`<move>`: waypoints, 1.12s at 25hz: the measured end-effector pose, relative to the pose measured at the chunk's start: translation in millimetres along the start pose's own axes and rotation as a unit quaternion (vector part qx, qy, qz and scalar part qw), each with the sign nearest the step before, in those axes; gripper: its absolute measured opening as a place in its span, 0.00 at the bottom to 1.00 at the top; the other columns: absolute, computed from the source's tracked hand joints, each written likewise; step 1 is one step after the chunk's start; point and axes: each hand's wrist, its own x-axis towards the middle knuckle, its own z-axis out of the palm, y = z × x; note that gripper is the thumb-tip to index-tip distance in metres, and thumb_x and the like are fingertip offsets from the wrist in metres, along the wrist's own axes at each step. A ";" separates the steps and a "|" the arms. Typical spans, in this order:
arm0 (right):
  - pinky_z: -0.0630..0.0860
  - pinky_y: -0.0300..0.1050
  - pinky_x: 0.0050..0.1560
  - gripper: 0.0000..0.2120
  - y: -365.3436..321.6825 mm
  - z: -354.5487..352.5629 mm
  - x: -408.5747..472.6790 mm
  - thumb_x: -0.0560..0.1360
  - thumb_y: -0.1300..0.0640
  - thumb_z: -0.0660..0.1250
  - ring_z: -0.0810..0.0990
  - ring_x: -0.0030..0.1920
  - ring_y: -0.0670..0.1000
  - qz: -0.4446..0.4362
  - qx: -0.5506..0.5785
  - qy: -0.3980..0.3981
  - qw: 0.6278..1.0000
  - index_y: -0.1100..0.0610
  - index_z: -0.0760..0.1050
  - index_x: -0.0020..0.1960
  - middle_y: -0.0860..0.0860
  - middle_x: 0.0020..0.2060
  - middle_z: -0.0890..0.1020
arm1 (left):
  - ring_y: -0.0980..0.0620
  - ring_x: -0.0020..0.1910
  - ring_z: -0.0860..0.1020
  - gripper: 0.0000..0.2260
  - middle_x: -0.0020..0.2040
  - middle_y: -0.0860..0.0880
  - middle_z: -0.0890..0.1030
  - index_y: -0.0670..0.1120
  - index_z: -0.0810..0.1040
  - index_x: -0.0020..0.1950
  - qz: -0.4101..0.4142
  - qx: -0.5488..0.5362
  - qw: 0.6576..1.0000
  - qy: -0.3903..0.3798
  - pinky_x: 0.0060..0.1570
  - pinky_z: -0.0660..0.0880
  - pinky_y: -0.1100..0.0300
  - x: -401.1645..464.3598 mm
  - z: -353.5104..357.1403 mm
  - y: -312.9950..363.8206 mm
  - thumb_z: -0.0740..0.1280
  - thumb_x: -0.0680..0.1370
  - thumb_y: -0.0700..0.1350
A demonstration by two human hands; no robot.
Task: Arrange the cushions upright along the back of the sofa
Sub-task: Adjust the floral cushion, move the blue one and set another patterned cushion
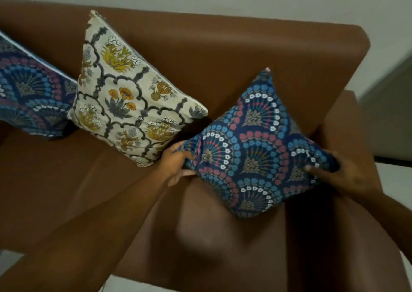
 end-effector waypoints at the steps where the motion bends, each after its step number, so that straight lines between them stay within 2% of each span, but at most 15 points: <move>1: 0.77 0.28 0.36 0.30 4.3 8.3 -0.5 0.63 0.47 0.82 0.83 0.43 0.38 0.006 -0.008 -0.006 1.000 0.48 0.75 0.61 0.40 0.49 0.82 | 0.37 0.60 0.80 0.23 0.63 0.39 0.81 0.44 0.78 0.66 -0.009 -0.018 1.000 0.004 0.51 0.81 0.38 4.5 3.8 -10.2 0.63 0.74 0.27; 3: 0.73 0.27 0.36 0.33 5.2 19.0 -0.7 0.63 0.55 0.82 0.78 0.43 0.37 -0.008 -0.016 0.031 0.999 0.54 0.73 0.65 0.40 0.49 0.79 | 0.39 0.58 0.81 0.24 0.64 0.38 0.81 0.44 0.77 0.66 0.004 -0.079 0.997 0.013 0.48 0.83 0.42 13.3 9.6 -17.9 0.63 0.73 0.27; 5: 0.72 0.32 0.39 0.32 5.6 20.5 -3.3 0.66 0.57 0.81 0.79 0.46 0.46 -0.003 -0.011 0.089 0.996 0.59 0.72 0.65 0.48 0.51 0.80 | 0.38 0.60 0.81 0.24 0.65 0.37 0.80 0.43 0.77 0.67 0.030 -0.141 0.990 0.006 0.52 0.82 0.39 22.7 15.8 -11.9 0.64 0.73 0.26; 8: 0.77 0.40 0.42 0.29 -12.2 14.1 -3.8 0.68 0.54 0.80 0.80 0.52 0.53 -0.027 -0.017 0.141 0.990 0.61 0.73 0.64 0.53 0.55 0.81 | 0.36 0.63 0.79 0.27 0.66 0.36 0.78 0.42 0.73 0.70 0.043 -0.203 0.978 -0.008 0.58 0.79 0.36 35.9 28.6 8.5 0.63 0.73 0.25; 10: 0.79 0.50 0.48 0.31 -27.7 9.4 2.3 0.68 0.52 0.80 0.80 0.55 0.56 -0.034 -0.035 0.158 0.986 0.60 0.72 0.65 0.56 0.58 0.81 | 0.38 0.61 0.80 0.25 0.65 0.37 0.78 0.41 0.72 0.70 0.034 -0.232 0.972 -0.008 0.53 0.82 0.38 43.0 35.9 17.9 0.61 0.74 0.27; 12: 0.75 0.47 0.48 0.31 -36.5 6.2 11.4 0.69 0.51 0.79 0.80 0.57 0.57 -0.027 -0.055 0.162 0.985 0.60 0.71 0.66 0.57 0.59 0.80 | 0.40 0.58 0.80 0.17 0.63 0.38 0.78 0.39 0.75 0.63 0.013 -0.239 0.971 -0.007 0.50 0.83 0.41 47.6 39.9 22.3 0.62 0.75 0.30; 14: 0.70 0.43 0.46 0.32 -36.9 8.0 18.3 0.69 0.49 0.78 0.78 0.59 0.57 -0.011 -0.089 0.147 0.985 0.61 0.71 0.67 0.58 0.61 0.79 | 0.43 0.58 0.79 0.11 0.63 0.39 0.77 0.40 0.77 0.57 -0.012 -0.239 0.971 0.000 0.52 0.82 0.43 51.9 42.9 21.3 0.62 0.76 0.32; 17: 0.73 0.45 0.48 0.32 -28.5 10.0 19.8 0.69 0.50 0.79 0.78 0.59 0.57 -0.002 -0.067 0.150 0.986 0.61 0.70 0.66 0.59 0.61 0.78 | 0.43 0.62 0.78 0.13 0.65 0.41 0.77 0.41 0.76 0.63 -0.016 -0.258 0.966 0.024 0.55 0.81 0.43 55.0 47.7 15.7 0.60 0.79 0.39; 19: 0.78 0.53 0.54 0.33 -21.2 11.8 19.5 0.68 0.51 0.79 0.78 0.60 0.58 -0.009 -0.036 0.145 0.989 0.61 0.70 0.67 0.59 0.61 0.77 | 0.42 0.62 0.77 0.16 0.64 0.40 0.78 0.42 0.77 0.65 -0.004 -0.274 0.961 0.032 0.52 0.82 0.43 55.2 49.1 13.4 0.55 0.82 0.44; 22: 0.77 0.60 0.59 0.34 -15.2 12.0 22.8 0.69 0.50 0.78 0.77 0.63 0.61 0.009 -0.029 0.123 0.992 0.60 0.70 0.69 0.60 0.62 0.77 | 0.42 0.64 0.77 0.17 0.65 0.40 0.78 0.42 0.76 0.67 0.009 -0.229 0.973 0.028 0.53 0.82 0.44 53.6 50.5 15.5 0.53 0.84 0.45; 24: 0.75 0.62 0.60 0.32 -18.0 16.0 19.5 0.70 0.50 0.77 0.75 0.63 0.65 0.012 -0.082 0.152 0.985 0.63 0.70 0.68 0.62 0.62 0.76 | 0.43 0.65 0.76 0.16 0.67 0.42 0.76 0.42 0.75 0.68 0.000 -0.186 0.982 0.029 0.52 0.80 0.44 49.4 43.2 13.9 0.56 0.84 0.45; 26: 0.69 0.61 0.65 0.31 -39.9 28.4 10.5 0.70 0.54 0.74 0.71 0.67 0.67 -0.043 -0.134 0.243 0.960 0.64 0.69 0.69 0.65 0.65 0.73 | 0.43 0.69 0.72 0.11 0.65 0.43 0.74 0.43 0.76 0.60 -0.024 -0.135 0.990 0.041 0.51 0.77 0.43 45.1 25.9 7.5 0.56 0.84 0.43; 28: 0.64 0.53 0.70 0.31 -81.9 57.7 1.0 0.70 0.56 0.71 0.66 0.71 0.63 -0.156 -0.101 0.289 0.939 0.61 0.67 0.71 0.63 0.69 0.70 | 0.42 0.72 0.68 0.08 0.65 0.42 0.71 0.44 0.75 0.51 -0.077 -0.097 0.990 0.063 0.52 0.74 0.41 41.2 -8.2 -6.1 0.57 0.81 0.40</move>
